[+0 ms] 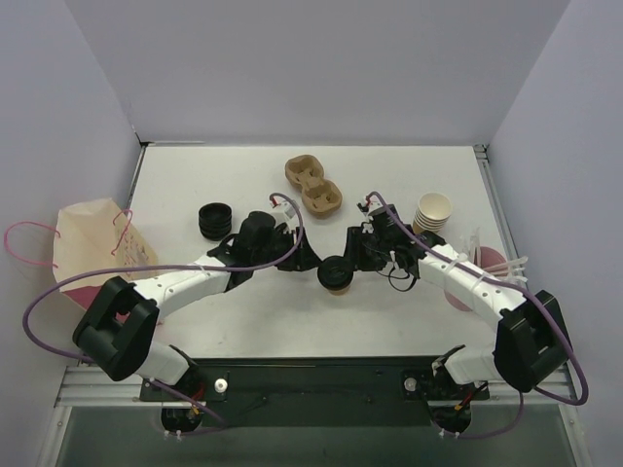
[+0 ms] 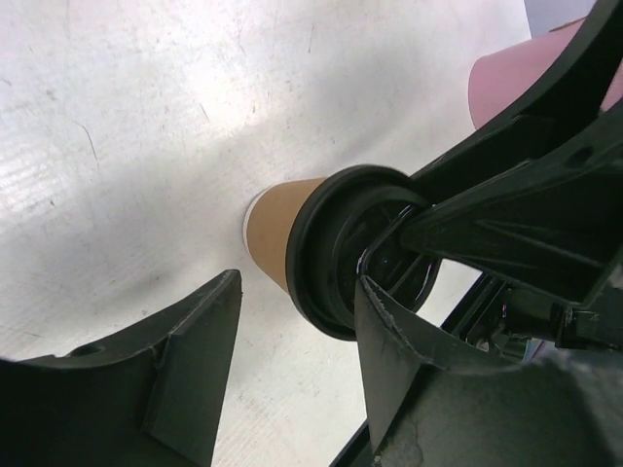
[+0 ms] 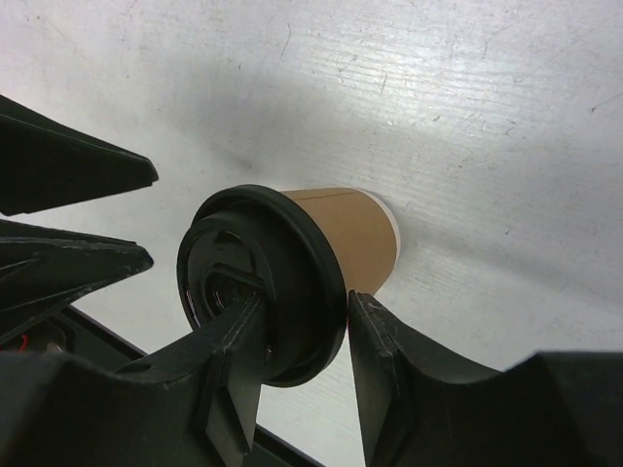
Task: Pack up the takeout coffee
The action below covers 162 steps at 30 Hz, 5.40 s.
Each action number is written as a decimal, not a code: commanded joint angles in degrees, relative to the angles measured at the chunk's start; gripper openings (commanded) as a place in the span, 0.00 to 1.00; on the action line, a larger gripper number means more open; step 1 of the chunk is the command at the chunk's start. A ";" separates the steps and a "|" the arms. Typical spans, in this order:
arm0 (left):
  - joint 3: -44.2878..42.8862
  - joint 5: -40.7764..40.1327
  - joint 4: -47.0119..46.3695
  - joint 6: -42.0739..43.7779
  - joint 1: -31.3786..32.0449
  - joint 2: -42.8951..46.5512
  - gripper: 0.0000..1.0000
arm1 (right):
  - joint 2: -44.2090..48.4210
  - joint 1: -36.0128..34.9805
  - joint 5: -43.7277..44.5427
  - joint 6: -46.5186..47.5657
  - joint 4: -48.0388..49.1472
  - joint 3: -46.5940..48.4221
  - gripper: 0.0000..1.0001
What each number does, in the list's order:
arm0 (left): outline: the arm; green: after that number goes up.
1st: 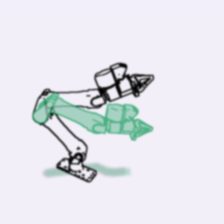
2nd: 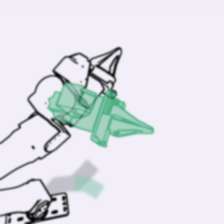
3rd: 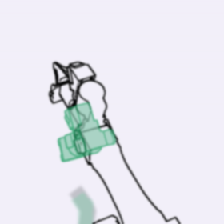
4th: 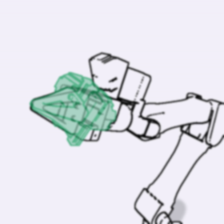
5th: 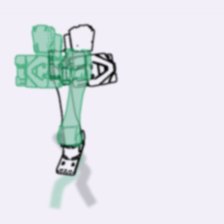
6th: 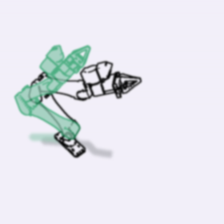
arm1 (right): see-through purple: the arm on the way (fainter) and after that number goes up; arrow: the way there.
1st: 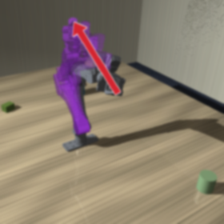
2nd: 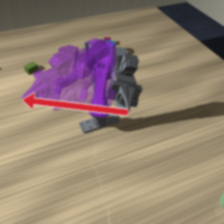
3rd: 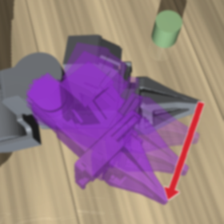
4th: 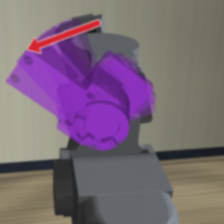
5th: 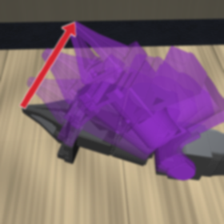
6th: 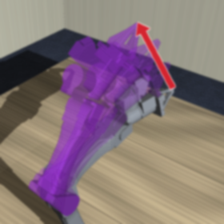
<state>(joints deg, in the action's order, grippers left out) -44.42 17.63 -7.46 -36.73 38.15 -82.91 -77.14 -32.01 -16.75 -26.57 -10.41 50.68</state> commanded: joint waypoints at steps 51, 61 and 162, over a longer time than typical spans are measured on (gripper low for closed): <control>-12.00 -16.92 32.43 25.04 -5.98 24.73 0.74 | -15.30 6.86 22.73 10.66 -15.42 27.96 0.00; -11.83 -20.70 32.78 25.57 -5.37 25.96 0.74 | -27.09 15.75 25.80 11.54 -17.71 37.74 0.00; -56.74 -47.33 68.64 -16.27 -56.35 -8.32 0.55 | -15.23 -7.72 8.31 8.28 -51.72 64.73 0.84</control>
<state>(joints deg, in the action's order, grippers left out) -102.19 -28.56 62.41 -53.49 -18.74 -93.78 -92.66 -38.81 -10.46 -18.24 -58.17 113.43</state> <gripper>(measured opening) 0.564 0.841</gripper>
